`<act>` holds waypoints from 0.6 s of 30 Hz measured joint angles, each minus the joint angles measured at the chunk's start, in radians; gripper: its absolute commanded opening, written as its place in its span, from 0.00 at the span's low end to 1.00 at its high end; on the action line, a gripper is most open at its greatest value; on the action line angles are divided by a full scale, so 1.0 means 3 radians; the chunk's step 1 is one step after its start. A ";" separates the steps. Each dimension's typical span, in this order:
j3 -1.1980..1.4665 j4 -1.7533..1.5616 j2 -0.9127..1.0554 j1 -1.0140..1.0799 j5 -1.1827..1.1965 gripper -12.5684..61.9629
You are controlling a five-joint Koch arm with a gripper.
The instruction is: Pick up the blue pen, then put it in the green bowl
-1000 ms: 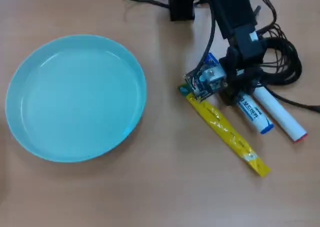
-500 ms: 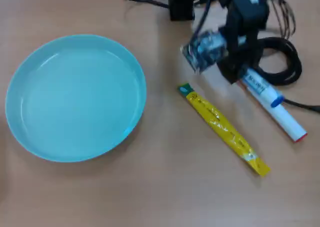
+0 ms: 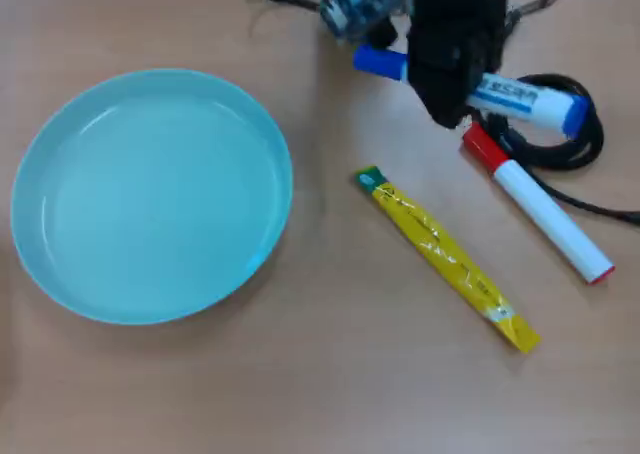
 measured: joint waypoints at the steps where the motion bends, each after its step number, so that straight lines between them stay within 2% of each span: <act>1: 0.0000 -0.0026 0.0051 0.0072 -0.0199 0.09; 7: 0.0031 -0.0312 0.0164 0.0424 -0.1058 0.09; 18: 0.0982 -0.1652 0.0164 0.1544 -0.1861 0.09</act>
